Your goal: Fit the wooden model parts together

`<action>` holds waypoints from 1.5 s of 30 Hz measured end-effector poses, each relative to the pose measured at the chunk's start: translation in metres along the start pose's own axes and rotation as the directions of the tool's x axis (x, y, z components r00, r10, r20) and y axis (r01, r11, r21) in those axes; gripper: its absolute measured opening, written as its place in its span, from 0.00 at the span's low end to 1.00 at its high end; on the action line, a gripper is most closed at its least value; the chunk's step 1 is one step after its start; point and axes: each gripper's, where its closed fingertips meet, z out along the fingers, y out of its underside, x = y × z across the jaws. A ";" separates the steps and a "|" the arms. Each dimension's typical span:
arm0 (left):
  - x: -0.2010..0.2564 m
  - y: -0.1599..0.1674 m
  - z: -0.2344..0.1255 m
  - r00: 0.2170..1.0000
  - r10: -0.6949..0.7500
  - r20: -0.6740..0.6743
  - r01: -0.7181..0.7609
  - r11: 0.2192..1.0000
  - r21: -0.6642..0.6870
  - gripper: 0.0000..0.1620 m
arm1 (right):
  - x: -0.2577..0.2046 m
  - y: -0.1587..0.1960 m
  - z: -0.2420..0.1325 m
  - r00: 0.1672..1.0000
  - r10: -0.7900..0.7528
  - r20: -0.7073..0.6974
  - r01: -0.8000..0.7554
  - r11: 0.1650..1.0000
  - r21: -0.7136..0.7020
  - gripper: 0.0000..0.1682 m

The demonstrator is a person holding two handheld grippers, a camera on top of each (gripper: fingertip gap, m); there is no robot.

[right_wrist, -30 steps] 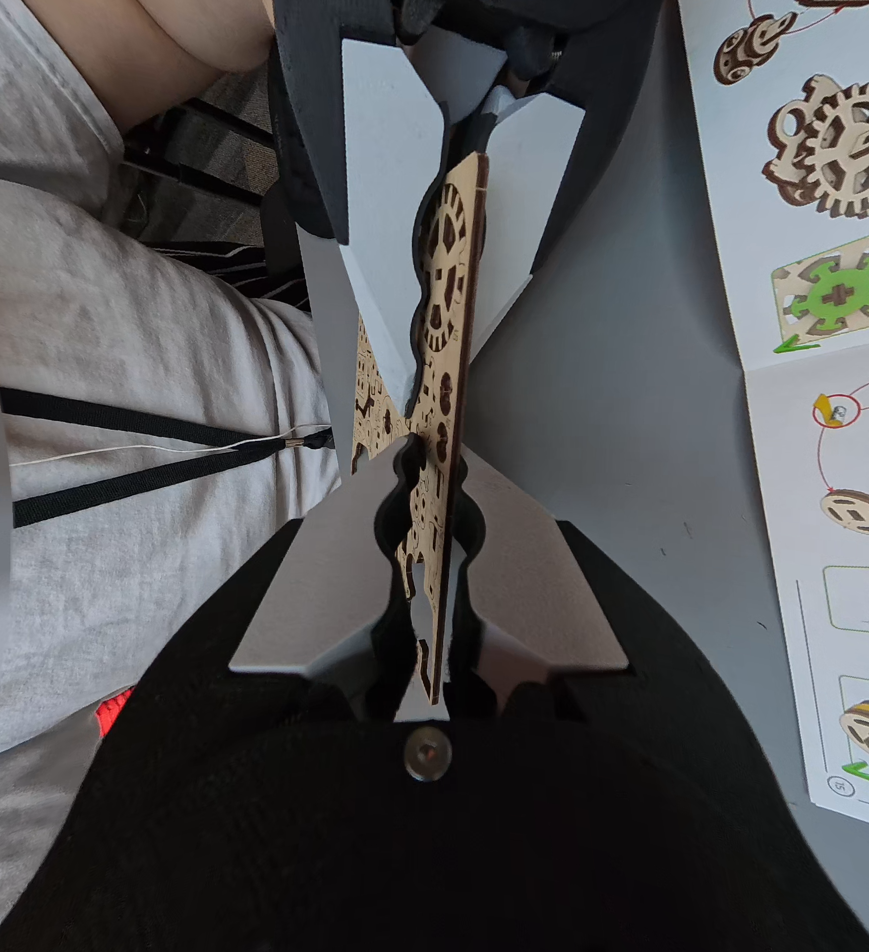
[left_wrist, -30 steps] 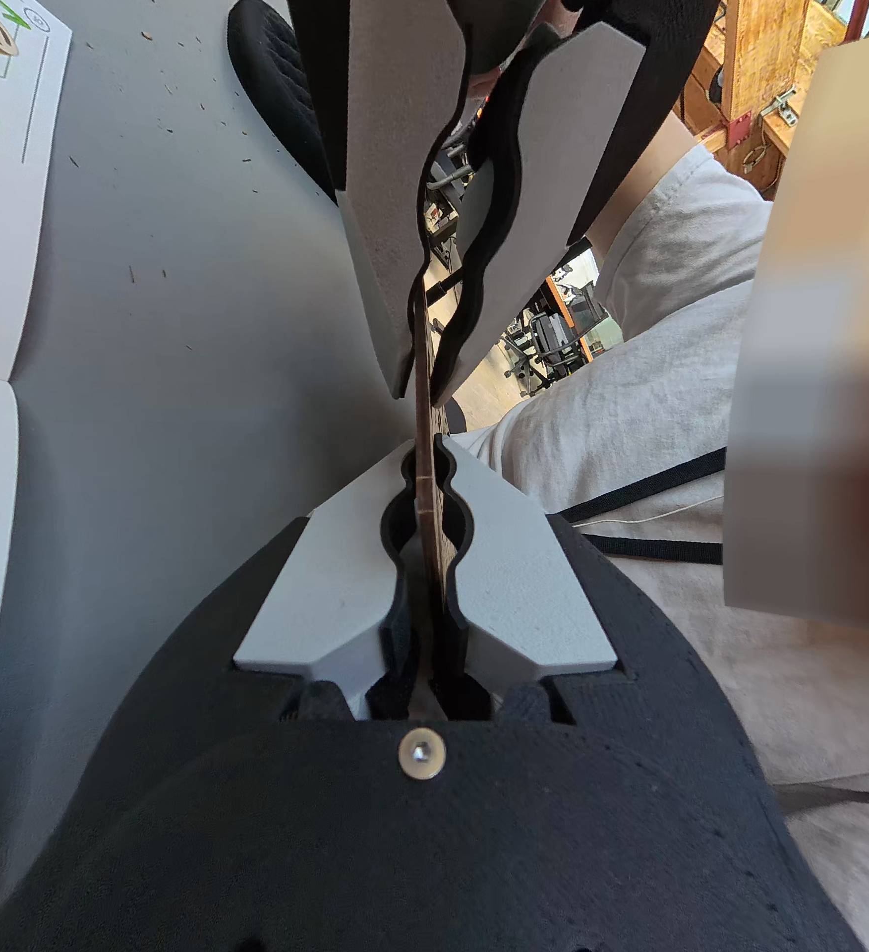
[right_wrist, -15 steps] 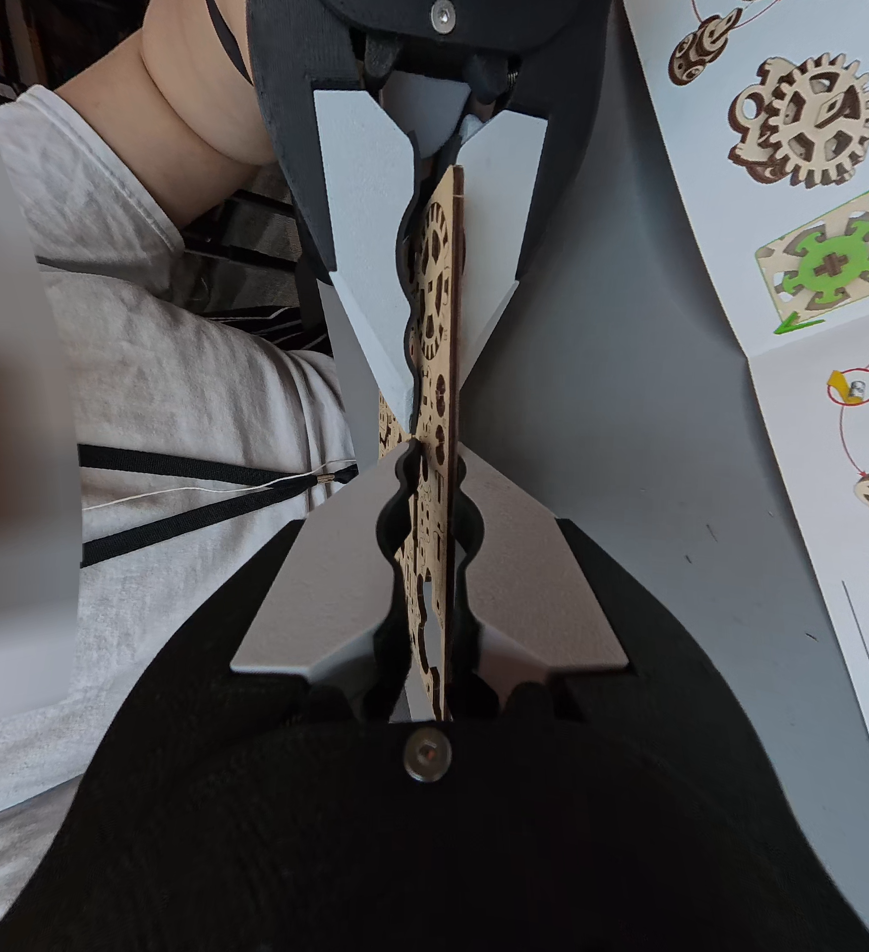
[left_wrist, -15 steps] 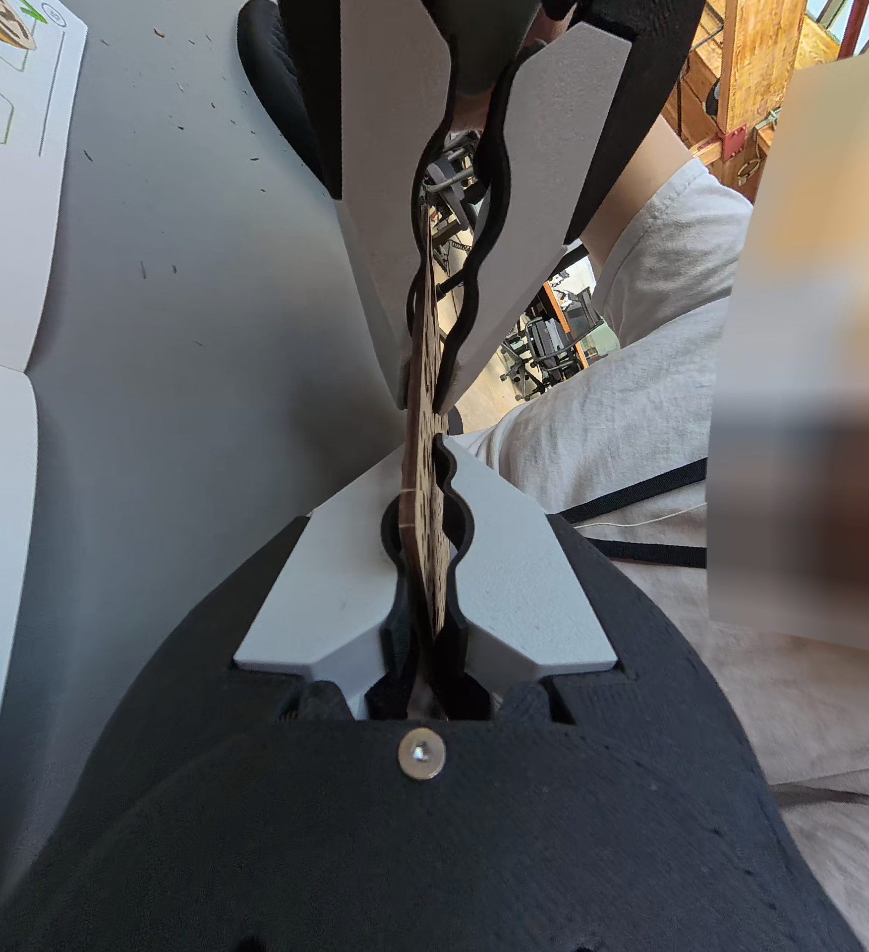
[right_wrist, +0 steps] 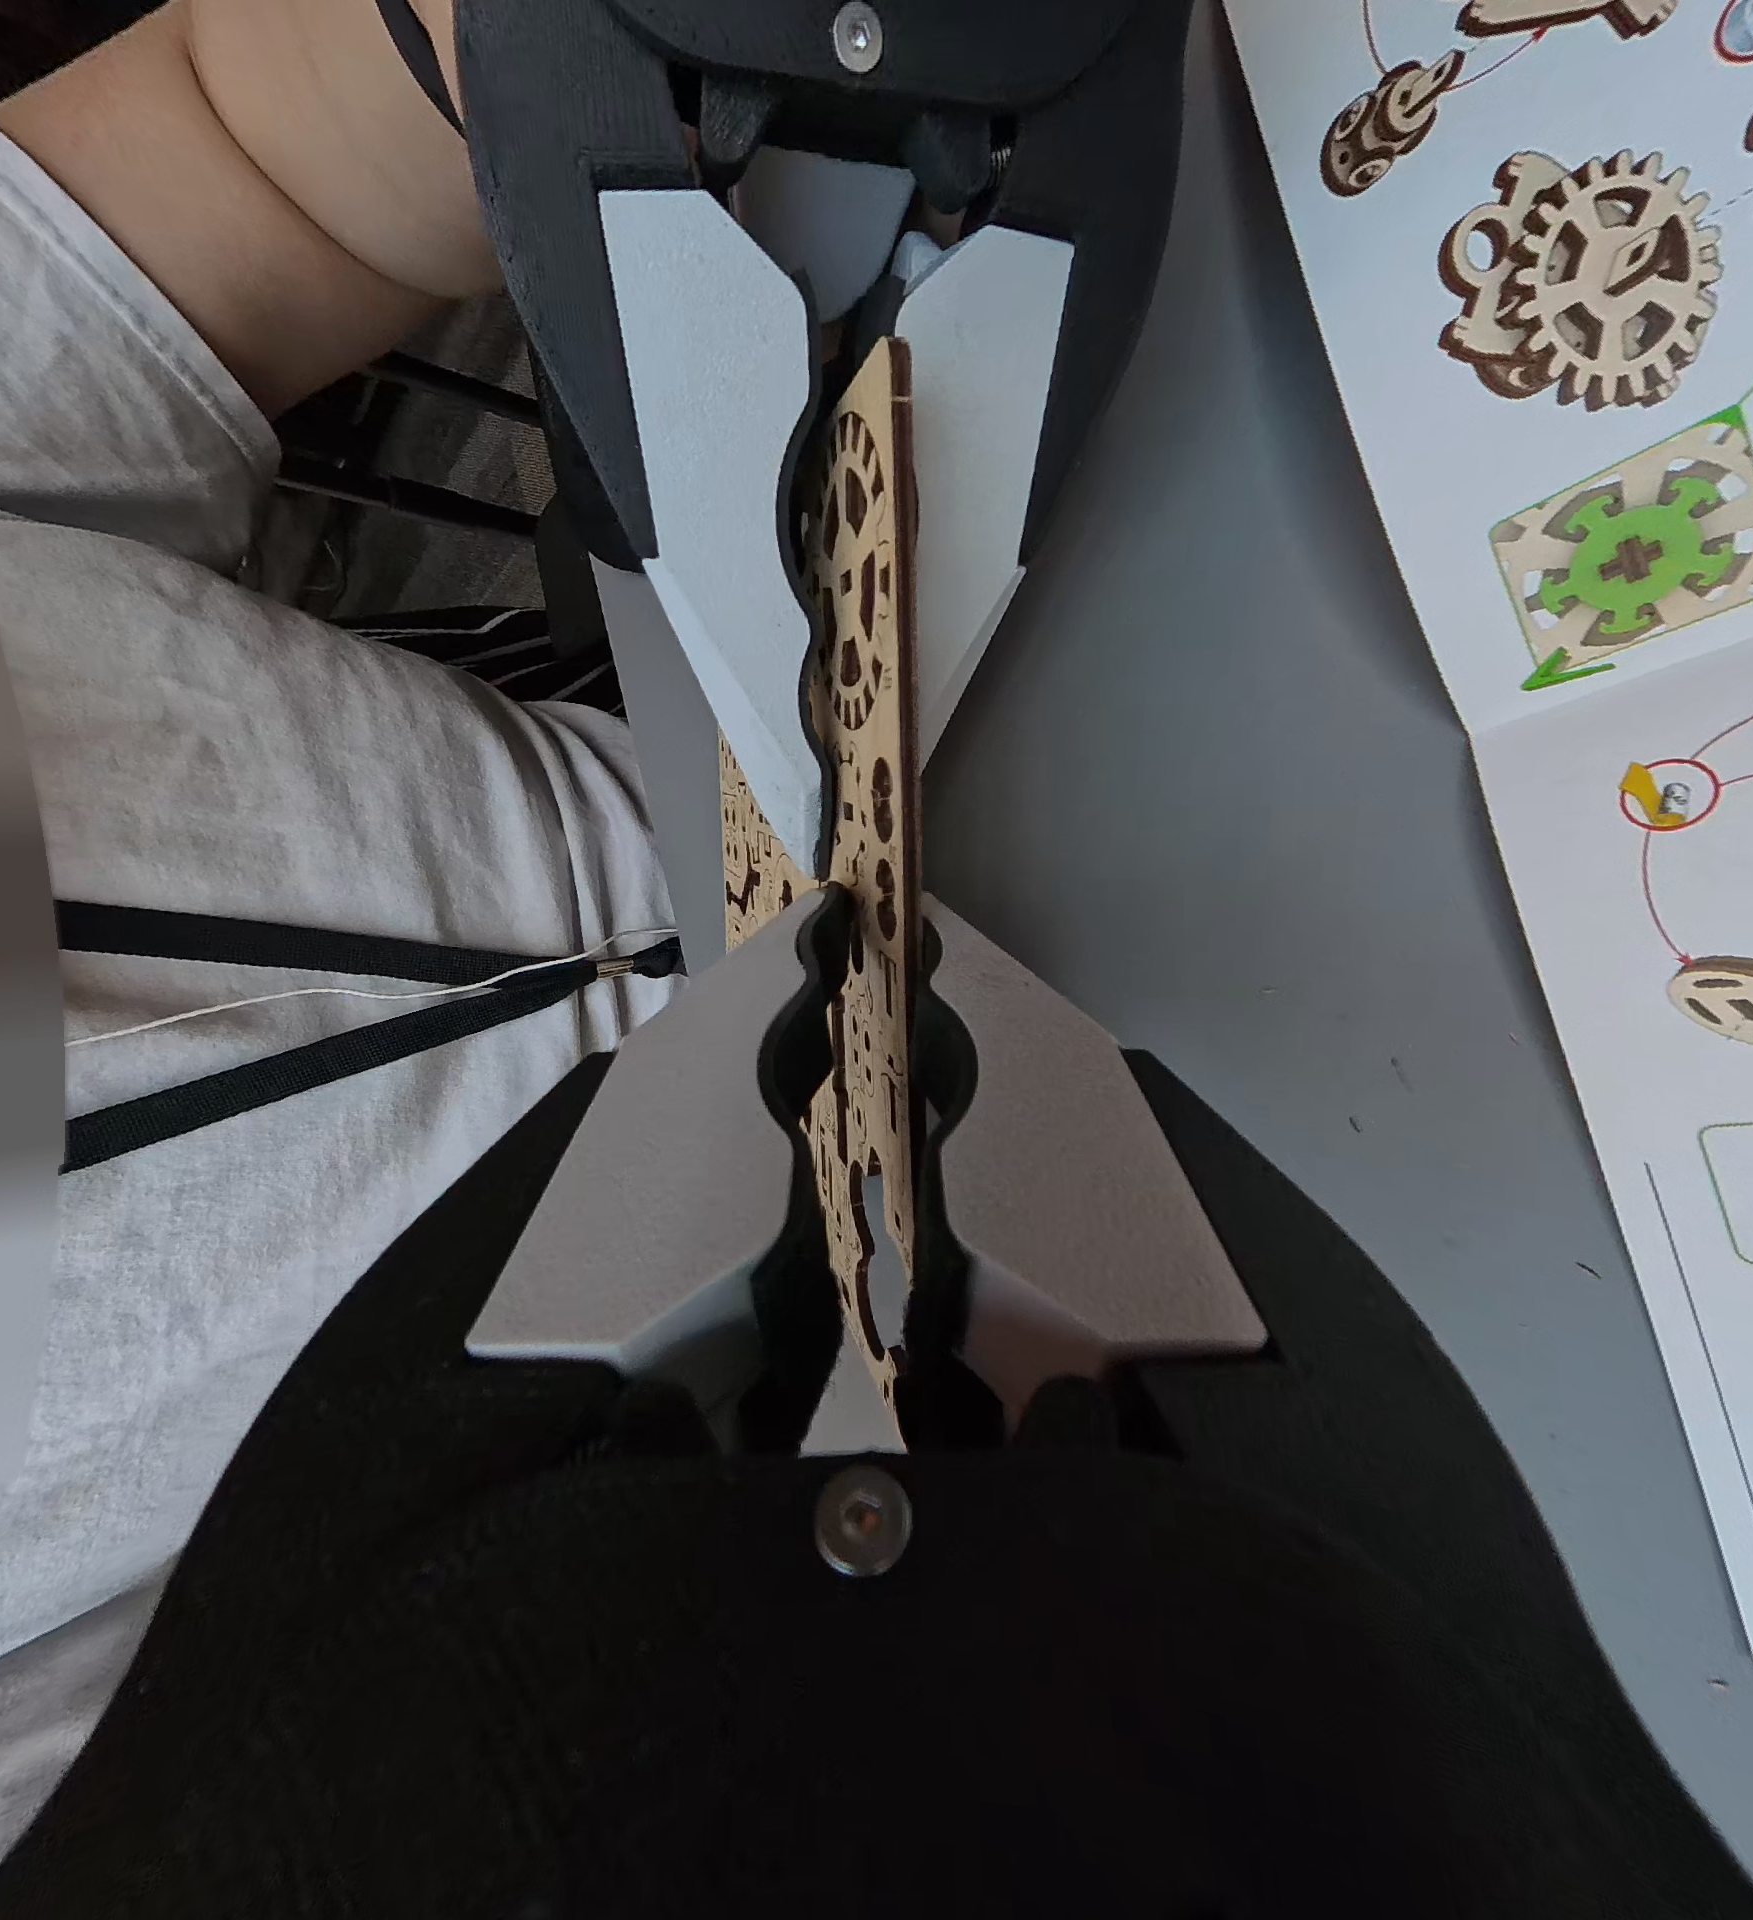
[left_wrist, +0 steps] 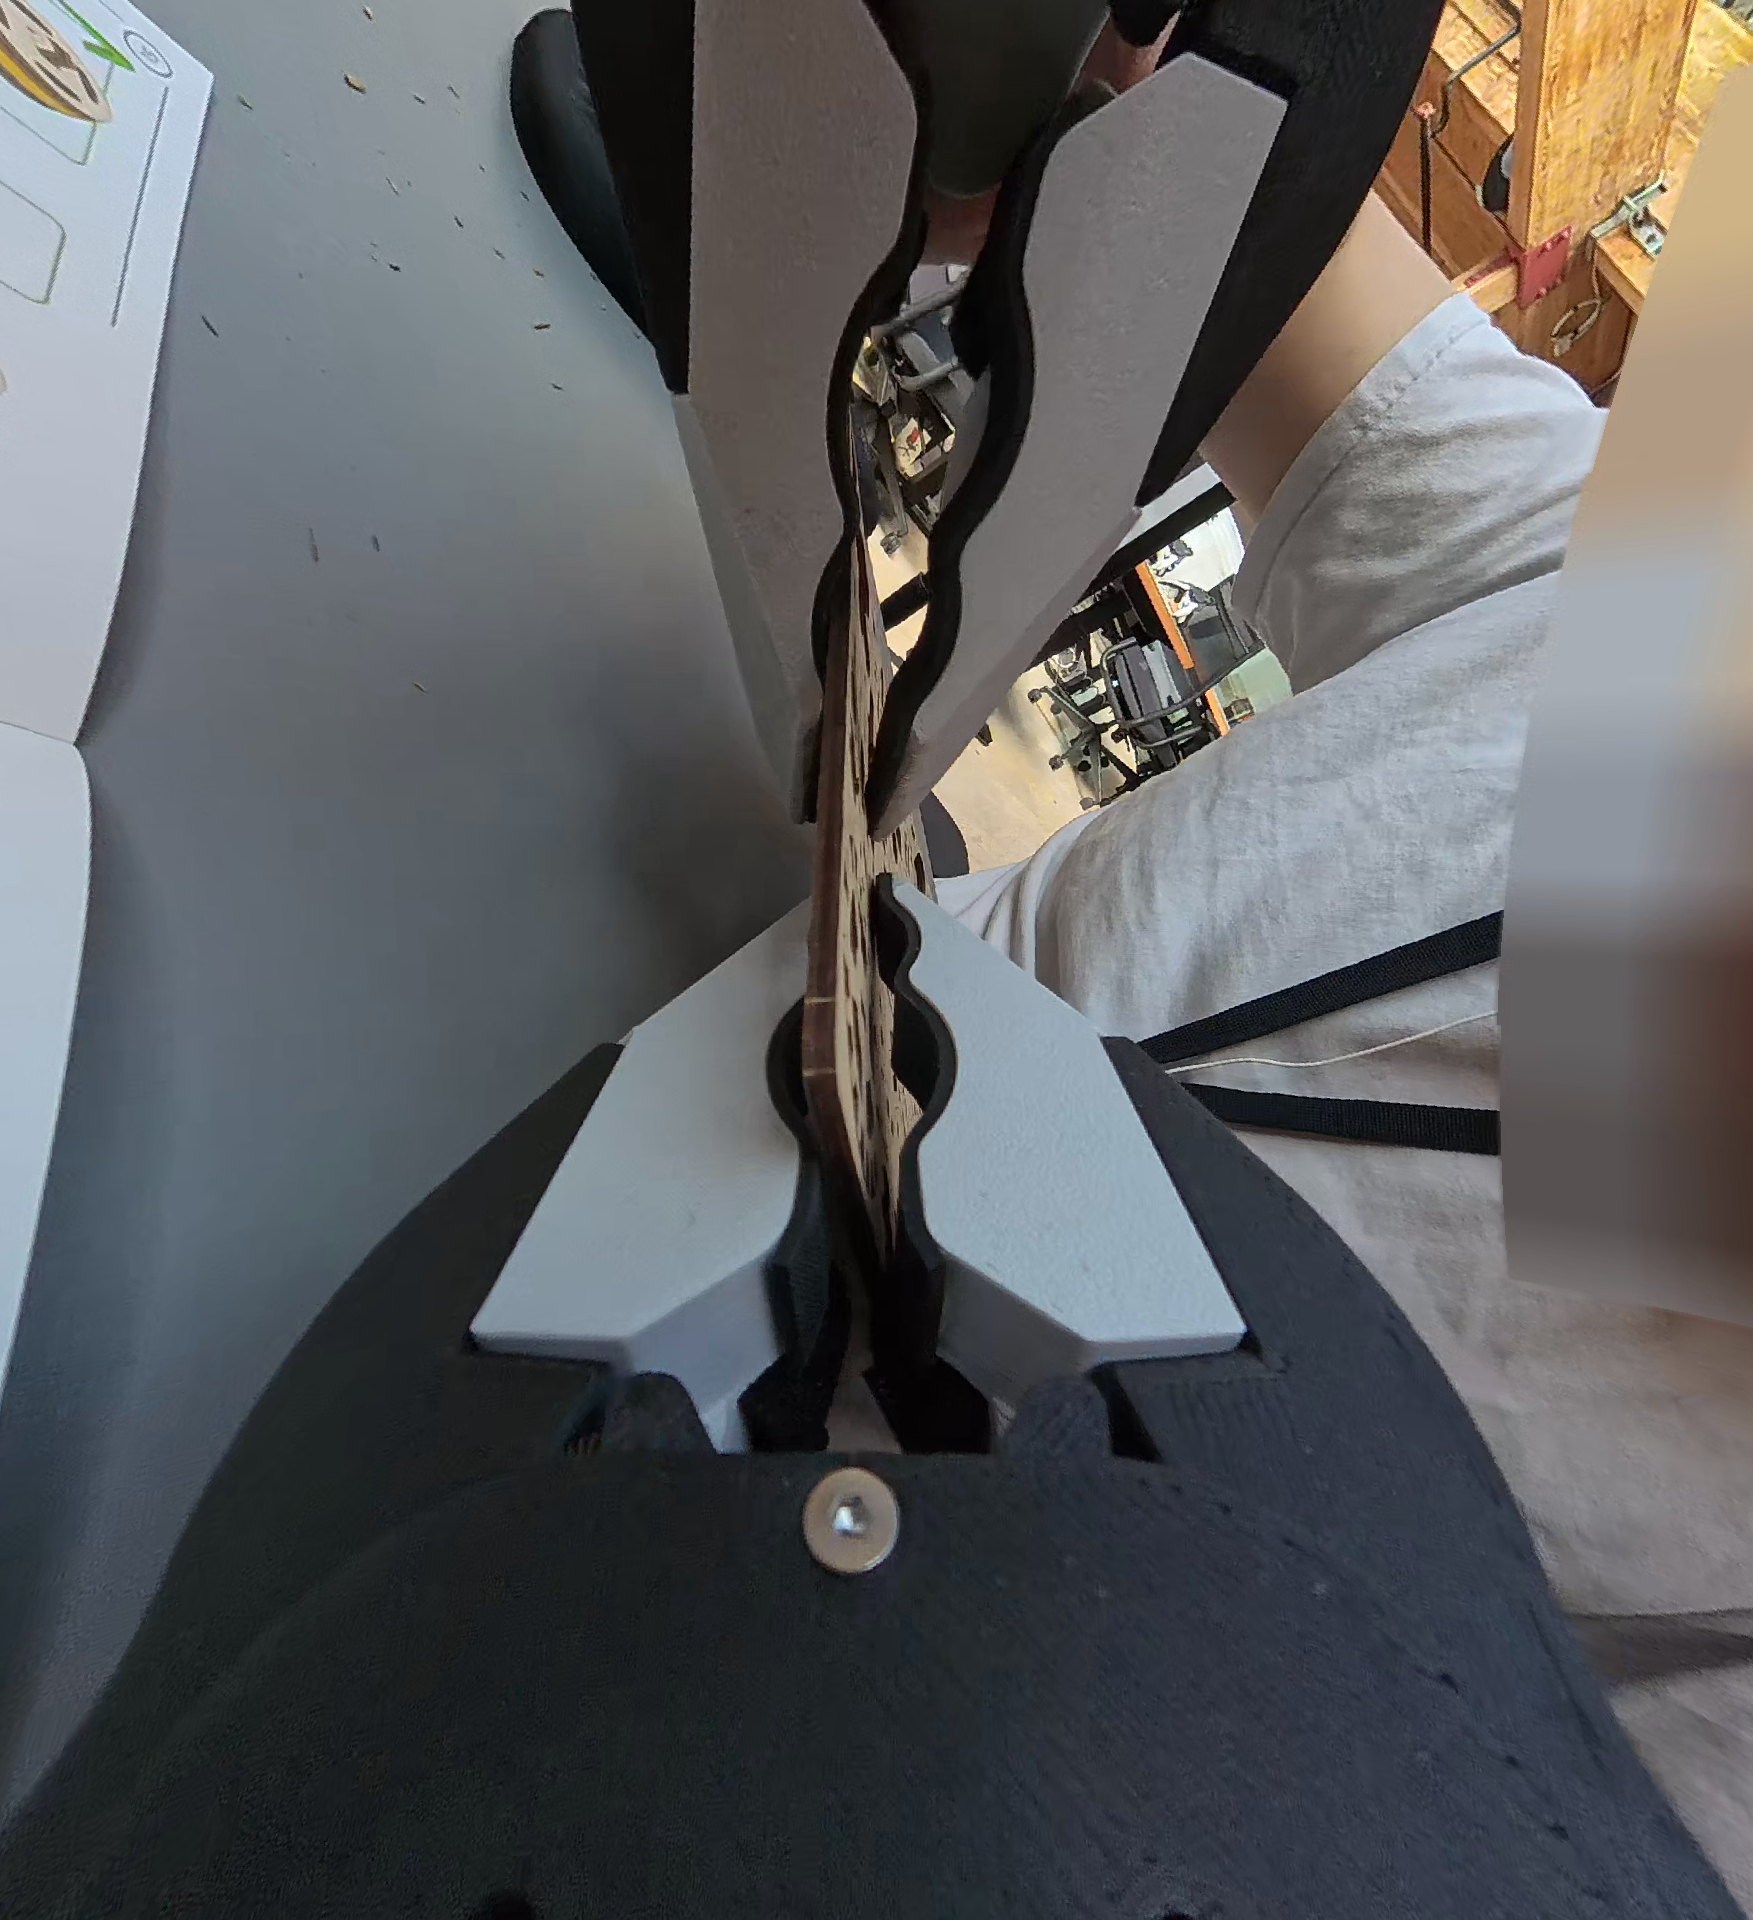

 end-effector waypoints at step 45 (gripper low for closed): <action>-0.006 0.005 0.002 0.999 0.016 0.049 -0.014 0.999 -0.036 0.01 | 0.012 0.015 0.000 0.978 -0.175 -0.116 0.162 0.981 -0.109 0.08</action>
